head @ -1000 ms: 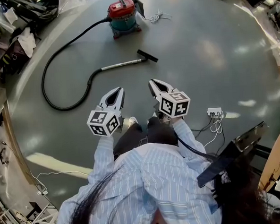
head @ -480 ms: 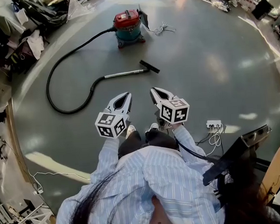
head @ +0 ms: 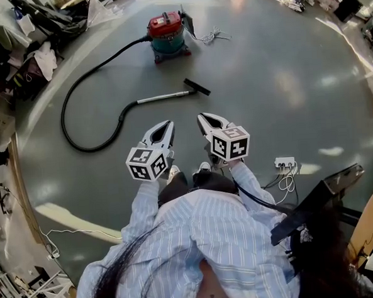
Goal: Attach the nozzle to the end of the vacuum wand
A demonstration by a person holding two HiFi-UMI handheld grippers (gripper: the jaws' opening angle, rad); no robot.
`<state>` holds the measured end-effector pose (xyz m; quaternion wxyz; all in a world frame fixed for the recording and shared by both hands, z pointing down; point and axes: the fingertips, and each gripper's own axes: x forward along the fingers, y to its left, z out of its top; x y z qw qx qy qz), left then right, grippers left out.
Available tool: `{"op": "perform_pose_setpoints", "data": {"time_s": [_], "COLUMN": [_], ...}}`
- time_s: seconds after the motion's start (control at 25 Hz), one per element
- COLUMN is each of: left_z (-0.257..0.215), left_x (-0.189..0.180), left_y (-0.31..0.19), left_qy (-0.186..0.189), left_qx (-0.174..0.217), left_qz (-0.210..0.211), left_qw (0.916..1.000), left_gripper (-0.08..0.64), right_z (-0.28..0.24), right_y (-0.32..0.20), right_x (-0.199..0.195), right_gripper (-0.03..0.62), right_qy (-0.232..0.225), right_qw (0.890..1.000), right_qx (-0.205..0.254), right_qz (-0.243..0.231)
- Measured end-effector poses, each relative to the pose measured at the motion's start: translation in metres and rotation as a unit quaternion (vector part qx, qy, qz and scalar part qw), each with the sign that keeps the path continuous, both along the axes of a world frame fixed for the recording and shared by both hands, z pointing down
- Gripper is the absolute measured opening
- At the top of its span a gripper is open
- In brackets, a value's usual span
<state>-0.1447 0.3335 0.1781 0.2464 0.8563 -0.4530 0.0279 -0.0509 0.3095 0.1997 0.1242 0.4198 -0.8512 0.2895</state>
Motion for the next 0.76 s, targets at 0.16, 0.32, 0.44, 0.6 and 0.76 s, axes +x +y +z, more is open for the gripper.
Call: {"op": "perform_pose_setpoints", "data": {"time_s": [0.16, 0.32, 0.44, 0.6, 0.76], "left_z": [-0.002, -0.004, -0.003, -0.002, 0.003], "left_x": [-0.004, -0.015, -0.013, -0.017, -0.019], "left_y": [-0.001, -0.004, -0.005, -0.005, -0.002], "left_qy": [0.0, -0.004, -0.006, -0.008, -0.008], "left_qx": [0.001, 0.003, 0.001, -0.002, -0.005], "left_qz": [0.0, 0.0, 0.002, 0.003, 0.001], "left_qw": [1.0, 1.0, 1.0, 1.0, 1.0], "left_gripper": [0.005, 0.005, 0.006, 0.006, 0.005], "right_z": [0.001, 0.001, 0.002, 0.004, 0.008], "right_y": [0.0, -0.004, -0.006, -0.007, -0.005], "right_x": [-0.003, -0.014, -0.013, -0.016, -0.018], "right_gripper": [0.017, 0.017, 0.017, 0.017, 0.017], "right_qy": [0.004, 0.004, 0.006, 0.008, 0.011], "right_qw": [1.0, 1.0, 1.0, 1.0, 1.0], "right_qx": [-0.002, 0.0, -0.001, -0.005, -0.006], "right_qz": [-0.001, -0.003, -0.002, -0.001, -0.005]}}
